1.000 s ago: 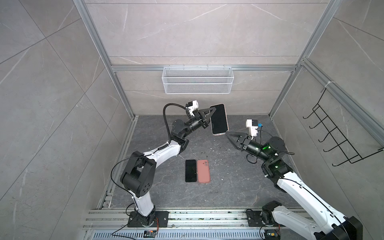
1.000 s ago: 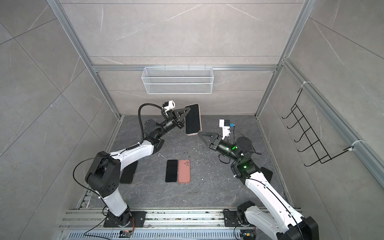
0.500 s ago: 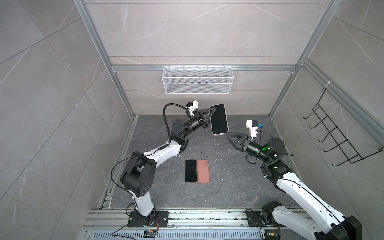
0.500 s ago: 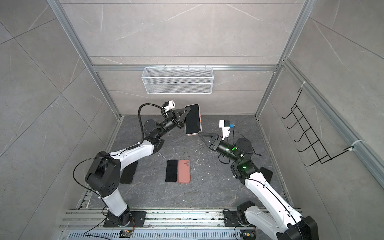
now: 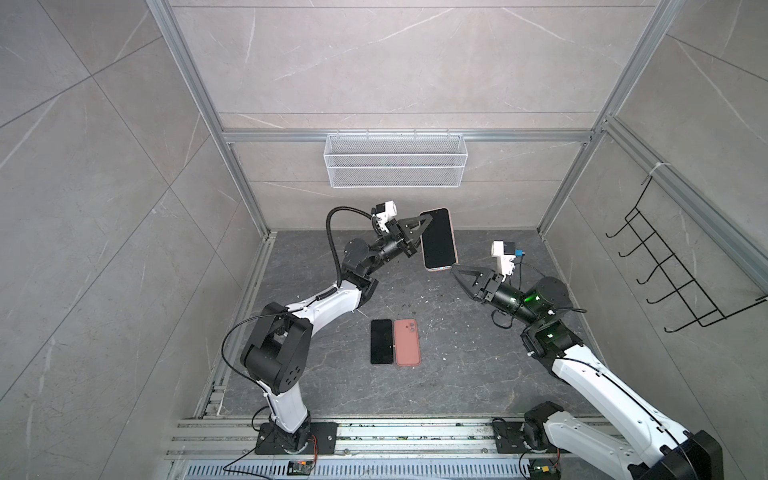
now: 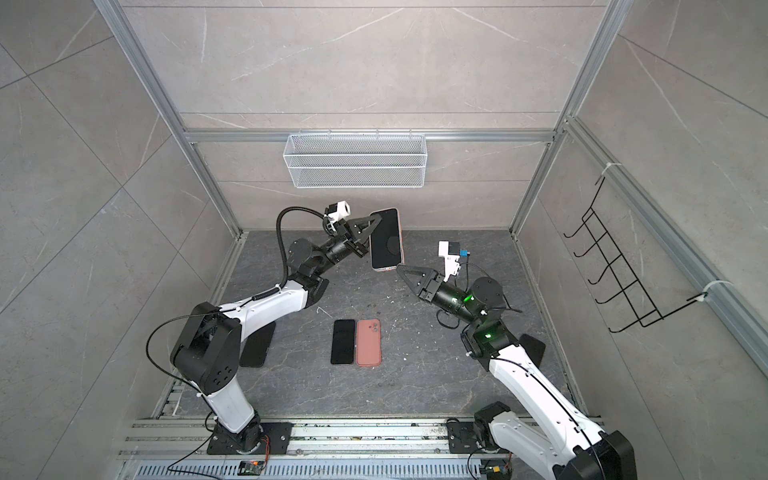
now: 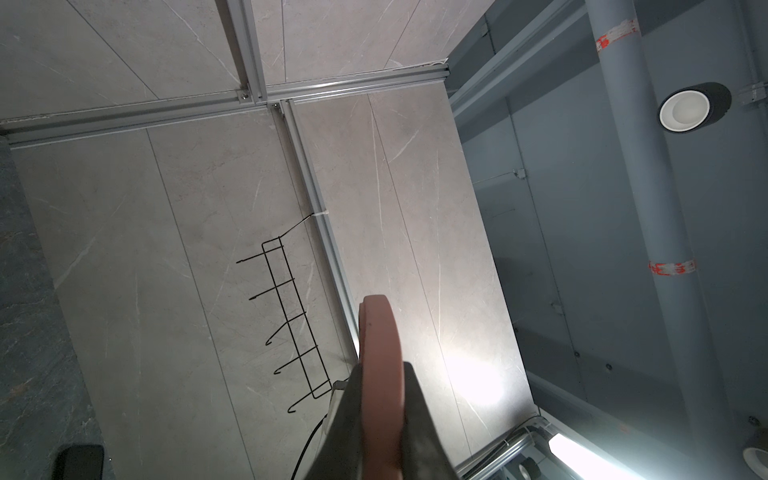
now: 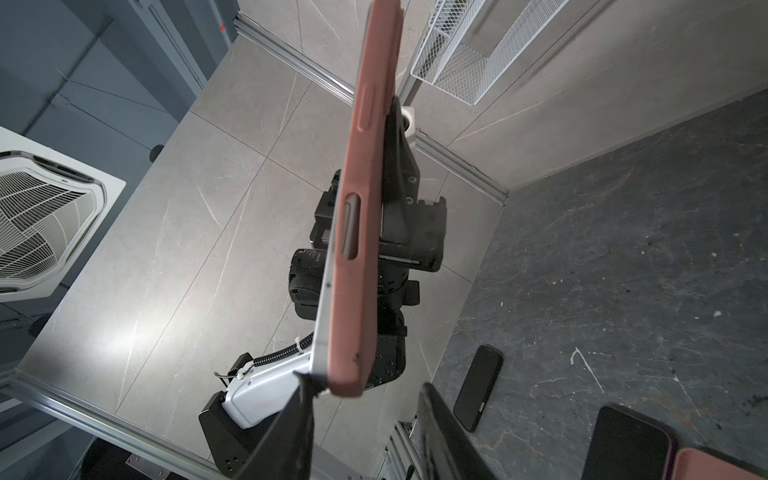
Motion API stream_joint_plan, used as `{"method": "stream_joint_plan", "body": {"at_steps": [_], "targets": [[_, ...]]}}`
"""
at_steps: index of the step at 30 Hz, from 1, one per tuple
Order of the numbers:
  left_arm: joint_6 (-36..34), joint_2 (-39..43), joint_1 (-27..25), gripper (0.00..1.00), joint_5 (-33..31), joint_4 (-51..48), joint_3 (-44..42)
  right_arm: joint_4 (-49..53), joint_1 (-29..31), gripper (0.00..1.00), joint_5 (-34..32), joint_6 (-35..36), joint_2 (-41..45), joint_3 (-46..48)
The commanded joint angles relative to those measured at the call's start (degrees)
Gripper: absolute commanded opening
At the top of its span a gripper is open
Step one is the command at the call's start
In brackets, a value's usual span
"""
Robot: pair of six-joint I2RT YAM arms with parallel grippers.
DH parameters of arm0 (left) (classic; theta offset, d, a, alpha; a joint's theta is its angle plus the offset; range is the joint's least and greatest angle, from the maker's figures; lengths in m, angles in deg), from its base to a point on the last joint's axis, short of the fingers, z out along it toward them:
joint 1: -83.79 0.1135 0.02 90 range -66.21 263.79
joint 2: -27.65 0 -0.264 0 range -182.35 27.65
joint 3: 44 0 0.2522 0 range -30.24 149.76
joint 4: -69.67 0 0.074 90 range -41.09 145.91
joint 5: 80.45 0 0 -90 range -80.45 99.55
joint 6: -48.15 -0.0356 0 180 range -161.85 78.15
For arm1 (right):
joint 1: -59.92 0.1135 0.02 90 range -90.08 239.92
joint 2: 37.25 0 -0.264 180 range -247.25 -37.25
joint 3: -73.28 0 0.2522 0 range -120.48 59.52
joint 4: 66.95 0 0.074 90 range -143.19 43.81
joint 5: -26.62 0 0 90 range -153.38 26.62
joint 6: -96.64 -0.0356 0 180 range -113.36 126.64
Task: Take the phone out of the phone case
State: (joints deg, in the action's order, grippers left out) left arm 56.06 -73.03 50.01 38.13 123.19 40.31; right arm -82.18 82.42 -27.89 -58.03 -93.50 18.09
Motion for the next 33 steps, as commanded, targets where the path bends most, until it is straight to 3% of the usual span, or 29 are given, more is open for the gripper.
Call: {"method": "stream_joint_plan", "body": {"at_steps": [1, 15, 23, 33], "targets": [[0.34, 2.51, -0.25, 0.00, -1.69, 5.93, 1.31, 1.85, 0.22, 0.42, -1.13, 1.44, 0.43, 1.62], [-0.14, 2.60, -0.55, 0.00, -1.29, 5.68, 1.22, 3.86, 0.13, 0.41, -1.83, 3.07, 0.53, 0.09], [-0.35, 2.36, -0.50, 0.00, -1.60, 5.65, 0.71, 0.34, 0.21, 0.48, -0.34, 1.55, 1.47, 0.34], [-0.83, 2.42, -0.81, 0.00, -1.47, 5.27, 0.56, -0.47, 0.20, 0.48, -0.24, 0.95, 0.67, 0.21]]}}
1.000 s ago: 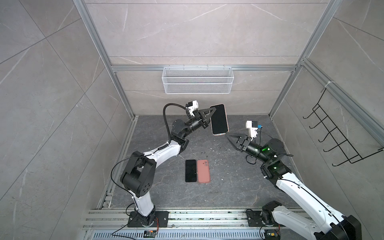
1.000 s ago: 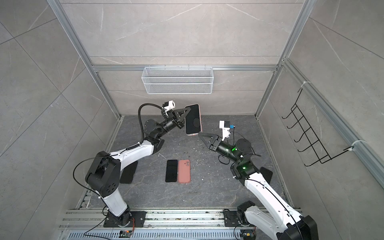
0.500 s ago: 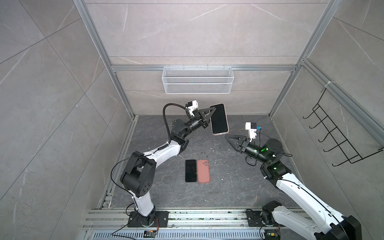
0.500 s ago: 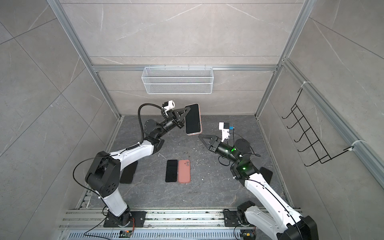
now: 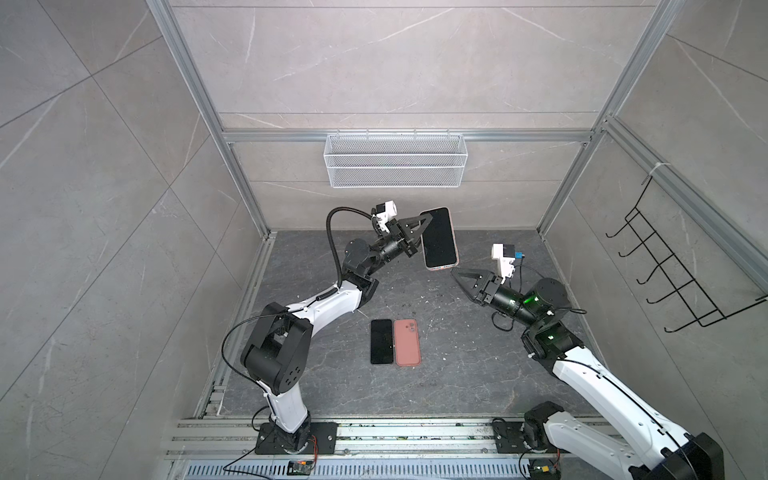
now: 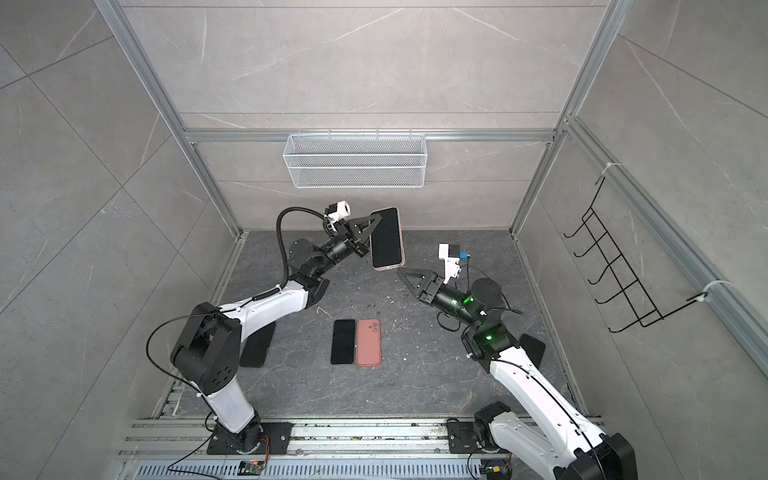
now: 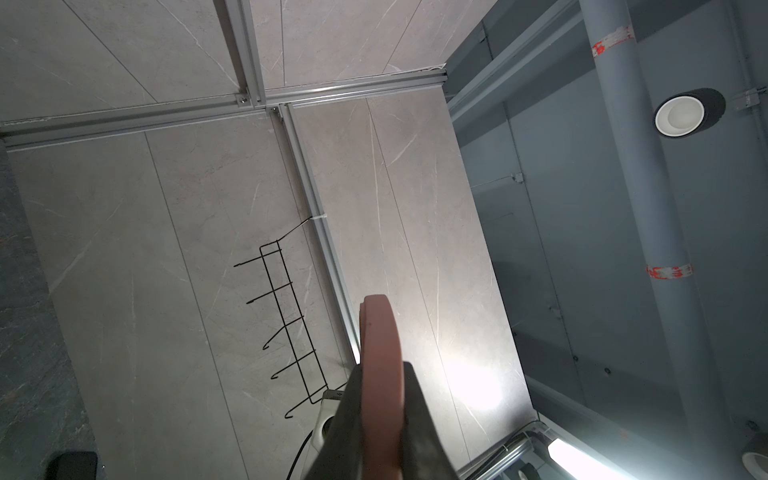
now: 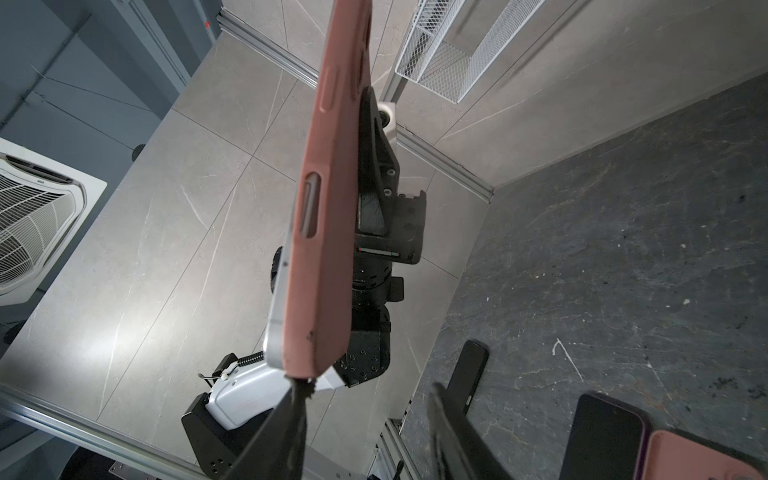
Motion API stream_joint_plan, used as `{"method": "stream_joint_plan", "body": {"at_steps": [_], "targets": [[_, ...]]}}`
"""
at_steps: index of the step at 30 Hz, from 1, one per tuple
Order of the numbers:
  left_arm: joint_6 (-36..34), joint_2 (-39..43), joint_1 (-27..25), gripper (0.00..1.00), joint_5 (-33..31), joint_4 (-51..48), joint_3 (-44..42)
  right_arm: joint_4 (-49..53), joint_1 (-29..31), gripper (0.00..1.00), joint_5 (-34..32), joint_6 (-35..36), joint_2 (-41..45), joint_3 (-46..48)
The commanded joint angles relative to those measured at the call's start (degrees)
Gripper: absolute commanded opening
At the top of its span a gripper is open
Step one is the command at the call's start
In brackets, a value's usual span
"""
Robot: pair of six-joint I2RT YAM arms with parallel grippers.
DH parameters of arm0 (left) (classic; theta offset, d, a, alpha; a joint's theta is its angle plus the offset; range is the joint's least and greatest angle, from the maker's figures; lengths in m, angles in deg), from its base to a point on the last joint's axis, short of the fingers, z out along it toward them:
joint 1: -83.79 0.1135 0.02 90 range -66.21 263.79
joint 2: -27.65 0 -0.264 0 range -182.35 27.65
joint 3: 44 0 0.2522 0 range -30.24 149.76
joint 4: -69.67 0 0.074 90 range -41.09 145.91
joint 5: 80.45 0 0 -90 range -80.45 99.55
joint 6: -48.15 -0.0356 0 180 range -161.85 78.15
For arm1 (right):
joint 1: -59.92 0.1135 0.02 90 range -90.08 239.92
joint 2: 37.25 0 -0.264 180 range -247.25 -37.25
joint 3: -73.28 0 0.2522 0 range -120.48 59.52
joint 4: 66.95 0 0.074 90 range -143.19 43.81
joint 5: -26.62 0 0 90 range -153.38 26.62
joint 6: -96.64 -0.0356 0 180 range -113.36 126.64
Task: Take the phone out of the phone case
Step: 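Bring the open right gripper toward the pink case while the left holds it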
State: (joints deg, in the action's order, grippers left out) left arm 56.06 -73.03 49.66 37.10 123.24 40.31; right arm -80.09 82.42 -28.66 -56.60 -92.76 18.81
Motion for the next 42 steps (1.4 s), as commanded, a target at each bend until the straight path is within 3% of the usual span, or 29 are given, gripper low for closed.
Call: {"method": "stream_joint_plan", "body": {"at_steps": [1, 42], "targets": [[-0.95, 2.51, -0.41, 0.00, -0.33, 5.13, 0.52, -2.89, 0.21, 0.48, 0.50, -0.64, -0.34, -0.51], [-6.77, 5.14, -2.81, 0.00, 1.98, 4.30, -1.28, -6.05, 0.18, 0.44, -2.72, -4.55, -6.05, -1.18]]}}
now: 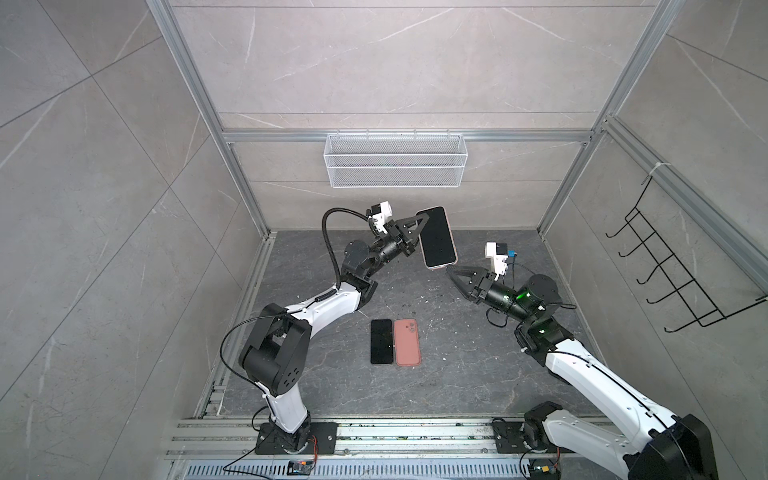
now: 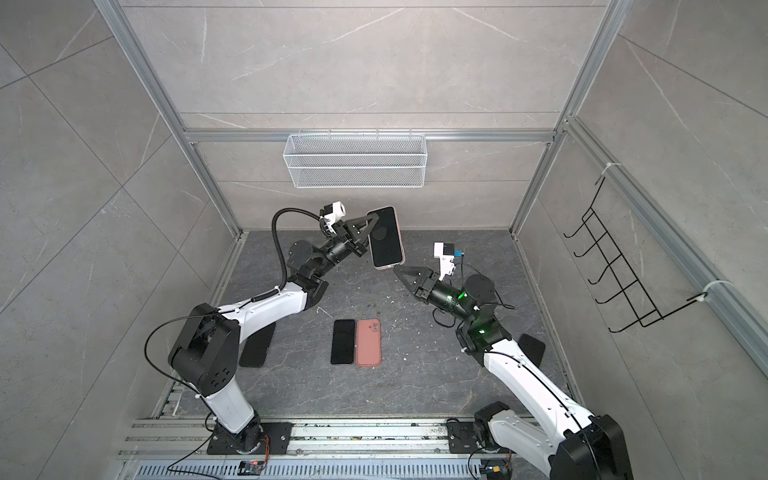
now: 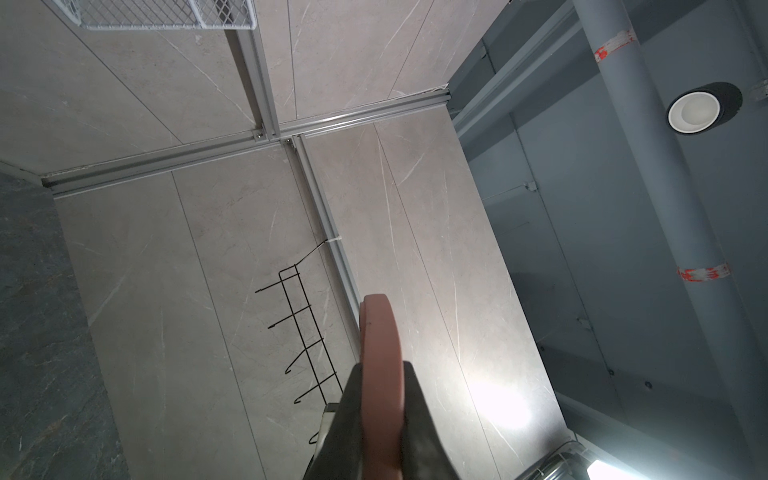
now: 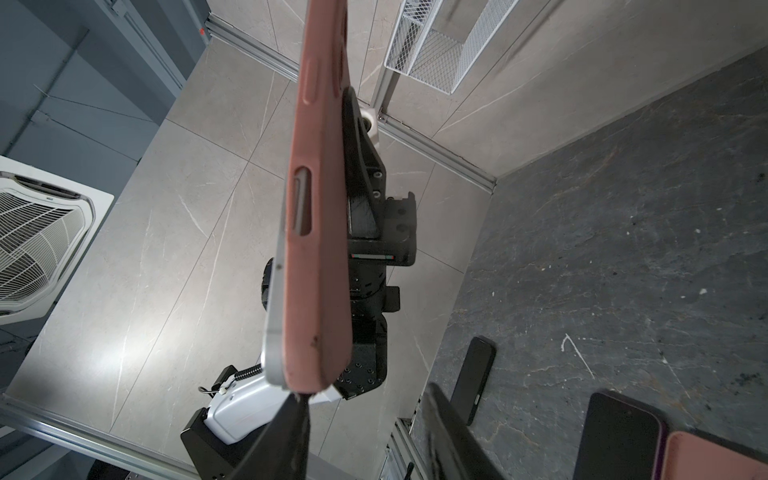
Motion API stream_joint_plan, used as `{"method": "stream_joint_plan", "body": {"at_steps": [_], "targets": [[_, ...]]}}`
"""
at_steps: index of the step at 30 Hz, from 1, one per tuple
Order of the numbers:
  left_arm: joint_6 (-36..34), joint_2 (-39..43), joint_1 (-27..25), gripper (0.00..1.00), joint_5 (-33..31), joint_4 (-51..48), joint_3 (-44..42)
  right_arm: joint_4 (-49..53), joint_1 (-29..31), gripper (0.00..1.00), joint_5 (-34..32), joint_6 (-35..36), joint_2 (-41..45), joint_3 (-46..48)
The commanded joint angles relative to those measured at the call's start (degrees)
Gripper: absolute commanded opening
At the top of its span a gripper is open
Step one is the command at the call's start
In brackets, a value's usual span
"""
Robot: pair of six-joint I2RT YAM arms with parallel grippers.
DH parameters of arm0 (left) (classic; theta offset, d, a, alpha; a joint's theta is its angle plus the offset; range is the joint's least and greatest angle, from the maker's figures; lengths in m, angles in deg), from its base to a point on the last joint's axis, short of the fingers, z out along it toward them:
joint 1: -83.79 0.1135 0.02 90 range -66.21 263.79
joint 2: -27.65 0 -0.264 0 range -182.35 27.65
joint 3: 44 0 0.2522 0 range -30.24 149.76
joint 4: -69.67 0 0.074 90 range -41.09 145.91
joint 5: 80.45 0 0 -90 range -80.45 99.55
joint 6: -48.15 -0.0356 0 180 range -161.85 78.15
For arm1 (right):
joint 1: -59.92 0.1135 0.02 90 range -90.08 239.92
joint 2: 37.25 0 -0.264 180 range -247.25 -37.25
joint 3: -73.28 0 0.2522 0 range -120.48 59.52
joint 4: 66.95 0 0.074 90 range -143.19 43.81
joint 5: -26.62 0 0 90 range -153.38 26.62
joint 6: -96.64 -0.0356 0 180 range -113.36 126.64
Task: Take the phone out of the phone case
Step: 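Bring the open right gripper toward the pink case while the left holds it, then lower the cased phone with the left gripper while the right closes on the case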
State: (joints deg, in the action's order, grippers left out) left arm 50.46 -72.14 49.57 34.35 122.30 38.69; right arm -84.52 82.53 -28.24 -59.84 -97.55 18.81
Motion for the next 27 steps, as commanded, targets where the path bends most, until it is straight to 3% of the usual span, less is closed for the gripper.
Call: {"method": "stream_joint_plan", "body": {"at_steps": [1, 17, 27], "targets": [[-1.14, 4.28, -2.75, 0.00, 4.73, 5.32, 0.20, -1.74, 0.11, 0.44, -3.15, -1.37, -1.48, -1.21], [-1.48, 5.04, -3.03, 0.00, 4.65, 5.07, -1.14, -3.13, -0.02, 0.41, -4.02, -2.36, -3.27, -1.24], [0.17, 3.56, -2.84, 0.00, 1.50, 3.57, -5.24, 1.68, -1.03, 0.19, -3.10, -2.10, 2.72, 0.77]]}}
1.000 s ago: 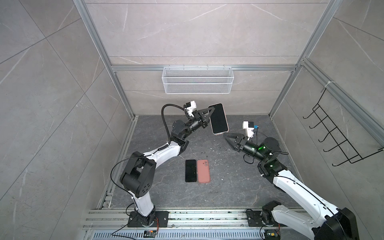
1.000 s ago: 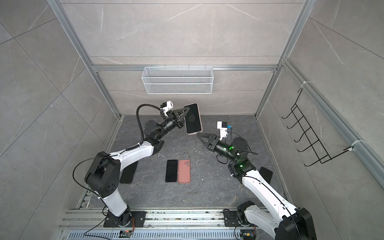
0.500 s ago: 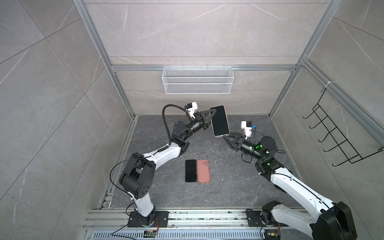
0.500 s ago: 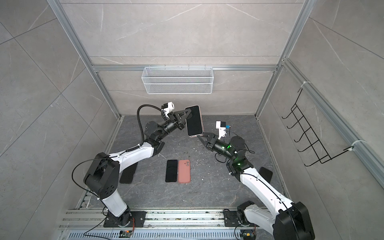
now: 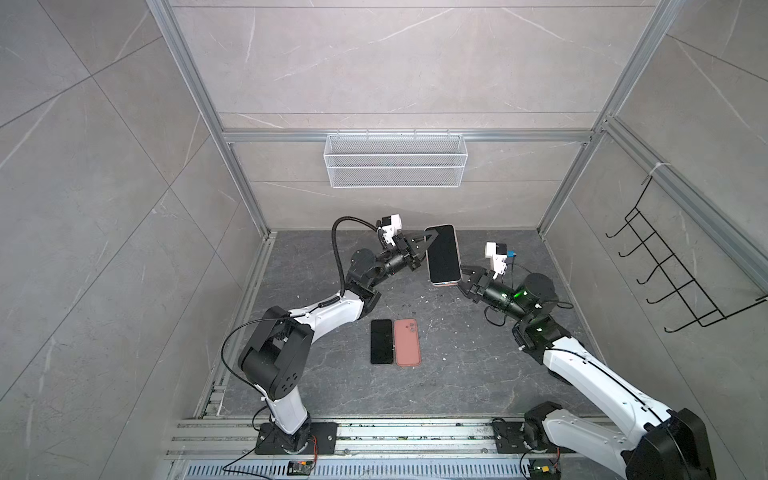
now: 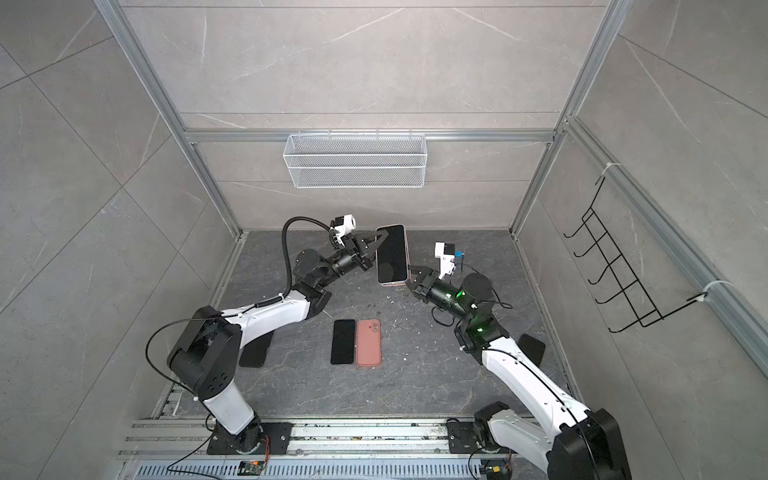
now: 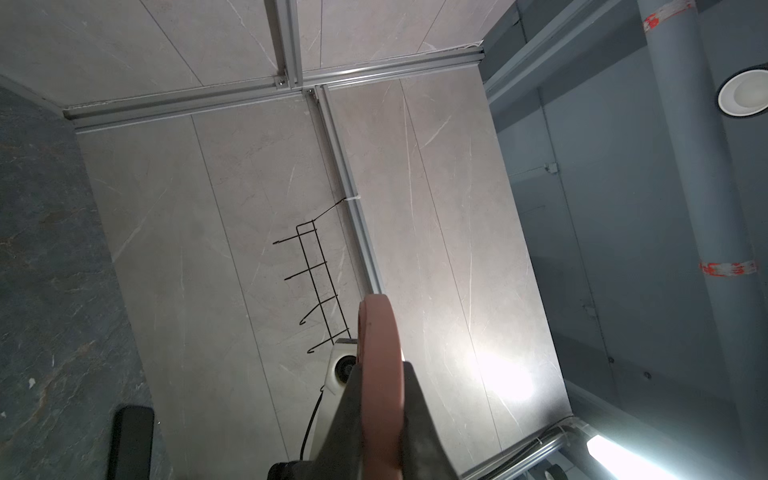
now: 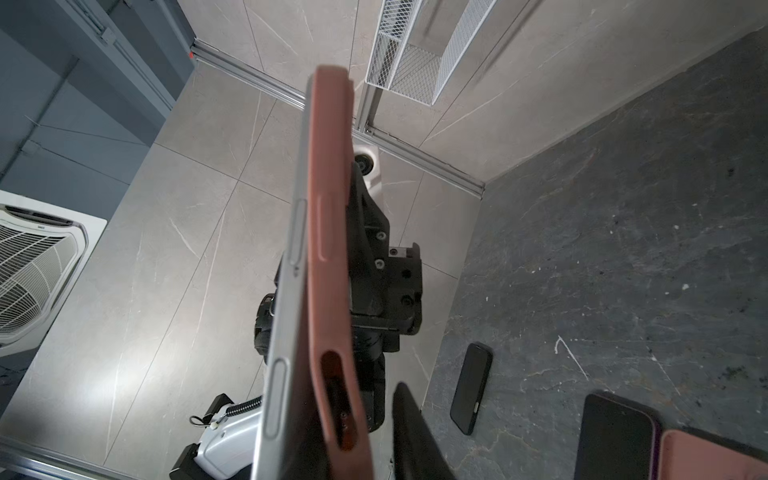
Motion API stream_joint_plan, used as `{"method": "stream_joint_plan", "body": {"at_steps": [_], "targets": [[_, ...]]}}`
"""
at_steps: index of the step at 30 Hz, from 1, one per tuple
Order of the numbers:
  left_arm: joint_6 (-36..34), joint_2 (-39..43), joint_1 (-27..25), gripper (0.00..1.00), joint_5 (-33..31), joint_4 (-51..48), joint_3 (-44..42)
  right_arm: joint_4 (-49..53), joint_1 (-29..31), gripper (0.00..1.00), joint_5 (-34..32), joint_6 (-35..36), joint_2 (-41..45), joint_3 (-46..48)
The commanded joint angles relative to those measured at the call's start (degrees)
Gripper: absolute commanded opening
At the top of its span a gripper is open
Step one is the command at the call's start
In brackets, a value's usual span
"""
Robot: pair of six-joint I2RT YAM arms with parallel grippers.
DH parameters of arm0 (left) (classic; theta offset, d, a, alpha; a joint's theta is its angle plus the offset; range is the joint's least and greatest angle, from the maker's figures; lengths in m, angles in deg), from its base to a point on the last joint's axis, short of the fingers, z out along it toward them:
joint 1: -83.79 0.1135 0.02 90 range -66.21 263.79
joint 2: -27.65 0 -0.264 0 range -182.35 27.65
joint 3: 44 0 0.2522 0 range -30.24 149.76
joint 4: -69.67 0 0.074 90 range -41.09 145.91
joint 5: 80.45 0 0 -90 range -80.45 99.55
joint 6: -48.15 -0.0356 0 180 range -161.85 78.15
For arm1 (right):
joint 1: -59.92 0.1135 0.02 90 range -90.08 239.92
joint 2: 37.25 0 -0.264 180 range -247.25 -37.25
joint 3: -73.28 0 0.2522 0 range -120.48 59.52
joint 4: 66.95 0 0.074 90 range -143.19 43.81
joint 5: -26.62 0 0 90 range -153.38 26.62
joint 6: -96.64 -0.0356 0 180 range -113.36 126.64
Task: Take the phone out of the phone case
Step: 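Lower the cased phone with the left gripper while the right closes on the case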
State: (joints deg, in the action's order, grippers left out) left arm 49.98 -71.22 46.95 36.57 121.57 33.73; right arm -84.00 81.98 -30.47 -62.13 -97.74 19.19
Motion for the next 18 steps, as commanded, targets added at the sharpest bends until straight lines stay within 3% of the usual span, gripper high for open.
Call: {"method": "stream_joint_plan", "body": {"at_steps": [1, 5, 7, 10, 15, 18], "targets": [[0.75, 2.54, -0.19, 0.00, -1.27, 4.21, -0.93, 2.20, -0.53, 0.17, -0.83, 0.38, 3.75, 0.51], [-0.42, 2.37, -0.47, 0.01, -2.86, 1.67, -3.70, 9.75, -0.53, 0.06, -1.67, 2.22, 7.75, 0.71], [-1.77, 2.41, -0.97, 0.08, -3.39, -0.34, -4.89, 13.39, -0.53, 0.01, -2.20, 3.07, 9.15, 1.16], [-2.92, 1.05, -2.54, 0.09, -4.52, -0.98, -5.59, 12.48, -0.53, 0.00, -1.89, 2.10, 10.25, 2.93], [-2.89, -1.16, -3.28, 0.44, -4.86, 1.18, -7.69, 18.23, -0.53, 0.00, -2.23, 3.46, 13.32, 4.39], [-7.14, 0.69, -3.74, 0.60, -4.40, -4.11, -9.04, 22.53, -0.51, 0.00, -3.24, 4.23, 16.36, 6.35]]}}
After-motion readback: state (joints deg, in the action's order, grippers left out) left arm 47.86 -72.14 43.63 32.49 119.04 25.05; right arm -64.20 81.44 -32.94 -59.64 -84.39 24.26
